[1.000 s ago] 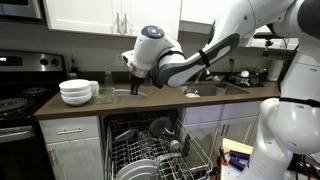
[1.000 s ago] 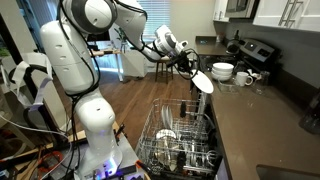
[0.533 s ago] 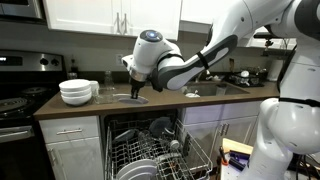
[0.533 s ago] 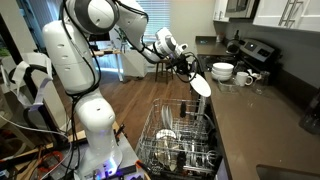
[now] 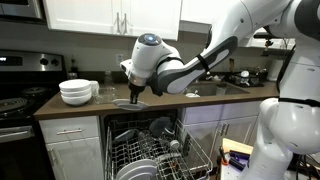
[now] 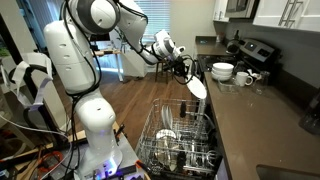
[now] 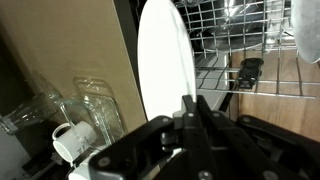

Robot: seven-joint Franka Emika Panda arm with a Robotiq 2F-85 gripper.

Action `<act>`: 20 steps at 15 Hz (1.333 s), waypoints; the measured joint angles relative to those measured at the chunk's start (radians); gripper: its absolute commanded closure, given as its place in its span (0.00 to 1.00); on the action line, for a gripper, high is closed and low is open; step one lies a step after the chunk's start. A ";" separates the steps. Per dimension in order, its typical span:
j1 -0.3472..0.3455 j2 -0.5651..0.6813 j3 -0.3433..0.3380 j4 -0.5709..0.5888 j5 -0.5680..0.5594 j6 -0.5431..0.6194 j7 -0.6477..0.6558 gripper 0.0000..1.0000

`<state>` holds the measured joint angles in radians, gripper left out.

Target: Pick up the white plate from the counter and place it inside the dishwasher

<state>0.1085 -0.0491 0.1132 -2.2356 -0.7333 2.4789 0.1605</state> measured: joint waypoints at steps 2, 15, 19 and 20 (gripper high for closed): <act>0.000 0.003 -0.001 0.000 0.000 0.000 0.000 0.97; 0.037 0.025 0.015 -0.050 0.580 0.031 -0.423 0.97; 0.035 0.026 -0.007 -0.059 0.782 0.021 -0.602 0.97; 0.034 0.028 -0.016 -0.060 0.823 0.010 -0.645 0.97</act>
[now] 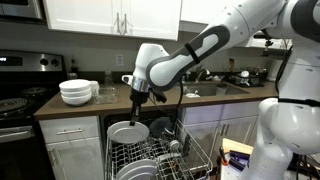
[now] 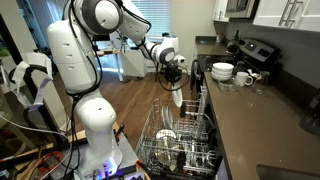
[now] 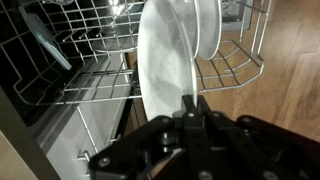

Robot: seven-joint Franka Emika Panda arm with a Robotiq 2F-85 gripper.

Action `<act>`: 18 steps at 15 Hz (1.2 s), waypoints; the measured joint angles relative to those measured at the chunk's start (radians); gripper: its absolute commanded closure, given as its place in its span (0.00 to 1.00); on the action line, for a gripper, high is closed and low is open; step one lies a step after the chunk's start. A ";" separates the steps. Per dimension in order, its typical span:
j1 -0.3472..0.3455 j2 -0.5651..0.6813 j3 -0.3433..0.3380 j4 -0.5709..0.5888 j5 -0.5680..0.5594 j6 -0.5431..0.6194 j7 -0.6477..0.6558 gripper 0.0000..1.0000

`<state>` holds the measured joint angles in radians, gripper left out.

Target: Pick up the white plate from the counter and place it inside the dishwasher

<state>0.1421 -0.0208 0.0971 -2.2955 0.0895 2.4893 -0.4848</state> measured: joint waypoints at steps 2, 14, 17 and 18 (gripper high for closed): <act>-0.009 0.011 -0.016 0.000 0.070 -0.033 -0.081 0.97; -0.047 0.128 -0.032 0.016 0.169 -0.139 -0.377 0.97; -0.049 0.151 -0.029 0.034 0.169 -0.139 -0.402 0.97; -0.050 0.159 -0.029 0.041 0.169 -0.139 -0.411 0.97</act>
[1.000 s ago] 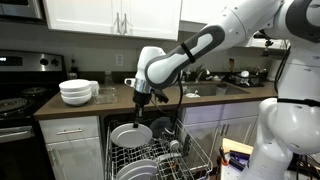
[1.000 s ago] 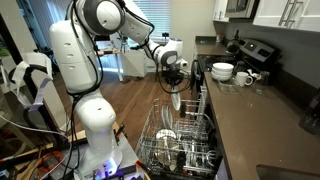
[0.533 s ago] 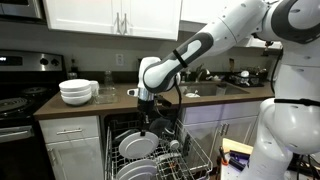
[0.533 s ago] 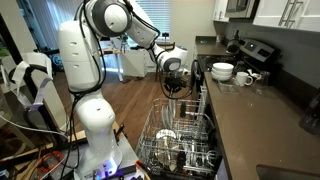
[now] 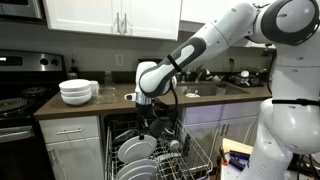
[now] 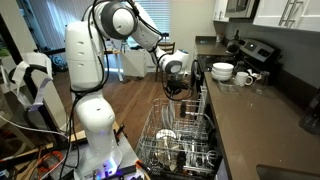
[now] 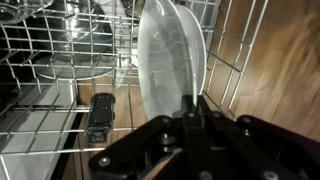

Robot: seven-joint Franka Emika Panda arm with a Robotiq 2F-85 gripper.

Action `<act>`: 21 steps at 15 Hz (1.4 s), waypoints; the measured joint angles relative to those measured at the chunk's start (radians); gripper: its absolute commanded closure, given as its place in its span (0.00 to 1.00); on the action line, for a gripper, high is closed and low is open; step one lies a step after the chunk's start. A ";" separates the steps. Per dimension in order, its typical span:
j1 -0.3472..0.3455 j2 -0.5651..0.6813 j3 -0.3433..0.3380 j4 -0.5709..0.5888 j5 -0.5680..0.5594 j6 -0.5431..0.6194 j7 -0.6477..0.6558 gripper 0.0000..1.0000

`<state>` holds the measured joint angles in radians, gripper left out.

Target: Pick up the white plate from the counter and place it inside the dishwasher

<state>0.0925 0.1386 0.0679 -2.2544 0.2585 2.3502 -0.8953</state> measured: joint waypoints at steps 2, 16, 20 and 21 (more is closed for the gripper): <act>-0.004 0.019 0.000 0.015 0.000 0.000 -0.011 0.97; -0.065 0.123 0.029 0.092 0.018 0.001 -0.055 0.95; -0.065 0.127 0.030 0.091 0.018 0.001 -0.055 0.97; -0.065 0.130 0.030 0.090 0.018 0.001 -0.055 0.97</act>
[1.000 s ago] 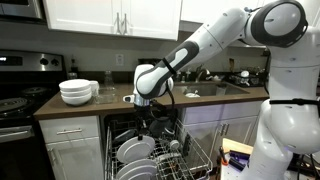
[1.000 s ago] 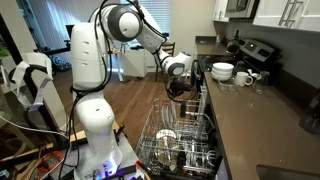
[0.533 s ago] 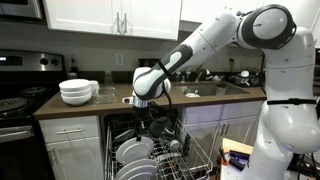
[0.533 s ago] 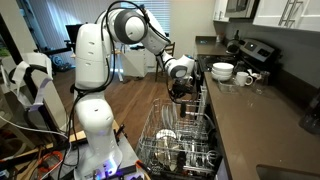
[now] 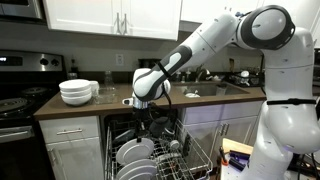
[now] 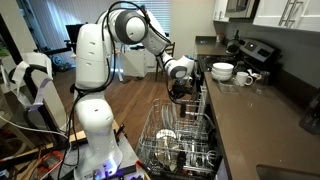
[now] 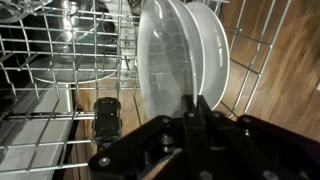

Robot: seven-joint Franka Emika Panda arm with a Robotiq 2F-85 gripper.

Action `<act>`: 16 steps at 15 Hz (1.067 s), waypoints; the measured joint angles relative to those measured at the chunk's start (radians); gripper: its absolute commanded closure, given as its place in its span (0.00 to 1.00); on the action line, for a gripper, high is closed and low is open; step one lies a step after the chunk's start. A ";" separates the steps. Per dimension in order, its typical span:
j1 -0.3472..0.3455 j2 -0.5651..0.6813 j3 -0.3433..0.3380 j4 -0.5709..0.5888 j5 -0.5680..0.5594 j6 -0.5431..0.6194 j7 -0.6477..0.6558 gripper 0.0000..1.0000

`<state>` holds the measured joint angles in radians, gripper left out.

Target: Pick up the white plate from the counter and place it inside the dishwasher

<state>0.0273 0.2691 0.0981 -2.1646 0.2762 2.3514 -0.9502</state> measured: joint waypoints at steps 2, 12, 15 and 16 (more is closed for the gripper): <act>0.000 0.011 0.000 0.000 0.000 0.000 0.000 0.97; -0.027 0.070 0.010 0.003 0.000 0.023 0.000 0.97; -0.043 0.096 0.017 0.003 0.001 0.050 0.000 0.97; -0.050 0.104 0.021 0.003 0.001 0.057 0.000 0.97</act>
<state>-0.0228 0.3732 0.1187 -2.1613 0.2776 2.4085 -0.9501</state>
